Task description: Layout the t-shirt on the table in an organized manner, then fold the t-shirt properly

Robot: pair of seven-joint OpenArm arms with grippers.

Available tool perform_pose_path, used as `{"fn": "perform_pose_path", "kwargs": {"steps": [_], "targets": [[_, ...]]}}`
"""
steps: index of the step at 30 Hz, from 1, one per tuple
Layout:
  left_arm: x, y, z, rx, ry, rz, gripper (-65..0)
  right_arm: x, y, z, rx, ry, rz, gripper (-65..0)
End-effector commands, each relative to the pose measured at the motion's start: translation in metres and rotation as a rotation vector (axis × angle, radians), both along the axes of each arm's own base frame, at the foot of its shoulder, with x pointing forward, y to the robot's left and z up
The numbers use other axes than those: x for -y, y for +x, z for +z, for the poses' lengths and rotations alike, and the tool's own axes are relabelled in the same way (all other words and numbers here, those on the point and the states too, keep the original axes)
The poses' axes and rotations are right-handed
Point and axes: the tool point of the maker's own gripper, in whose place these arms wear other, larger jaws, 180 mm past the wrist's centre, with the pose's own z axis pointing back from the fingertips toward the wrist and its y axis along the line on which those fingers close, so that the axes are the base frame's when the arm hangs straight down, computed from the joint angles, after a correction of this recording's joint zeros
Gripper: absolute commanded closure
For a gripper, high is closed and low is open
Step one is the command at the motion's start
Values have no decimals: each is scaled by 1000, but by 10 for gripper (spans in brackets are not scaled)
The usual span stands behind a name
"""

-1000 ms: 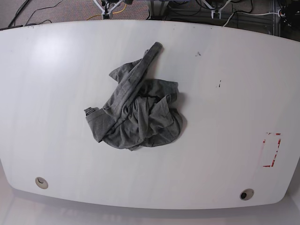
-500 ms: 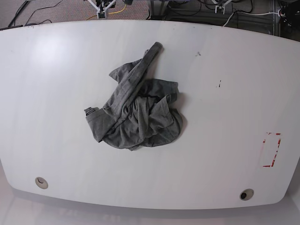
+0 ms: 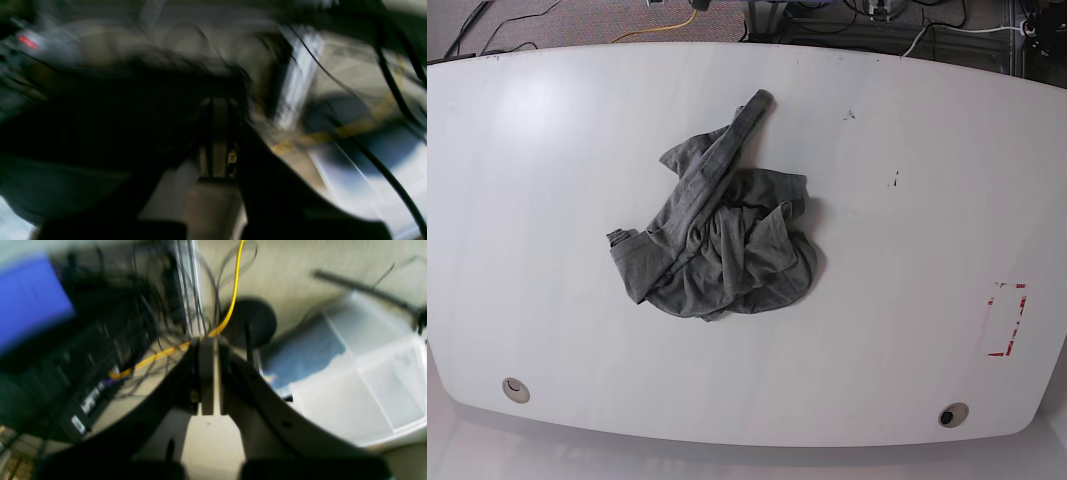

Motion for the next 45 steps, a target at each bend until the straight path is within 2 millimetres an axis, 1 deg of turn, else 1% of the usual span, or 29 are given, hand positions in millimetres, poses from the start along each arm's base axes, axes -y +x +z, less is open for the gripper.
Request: {"fn": "perform_pose_path", "kwargs": {"steps": [1,6,8,14,17,18,20,30,38,42,45], "targets": [[-16,3,6,12,43,-20,0,11,7,2,26,-18,10,-14],[-28,14,15,13,80,-38,0,17,16,5,43,-27,23,-15],[-38,28,20,34,105,-31,0,24,26,5,51,-40,29,-12],[-55,54,41,82,165,-44,0,32,42,10,81,-56,53,-11],[-60,62,49,104,182,-50,0,37,52,13,106,-66,60,-10],[-52,86,46,157,161,-48,0,26,94,9,175,-53,47,-22],[-52,86,46,157,161,-48,0,26,102,9,187,-53,46,-22],[-53,87,46,158,163,-48,0,29,102,9,187,-58,49,-22],[-53,87,46,158,163,-48,0,29,102,10,188,-54,50,-22],[-53,84,46,154,162,-47,0,23,94,10,177,-24,59,-22],[-53,83,46,151,161,-46,0,23,91,10,172,-19,56,-22]]}}
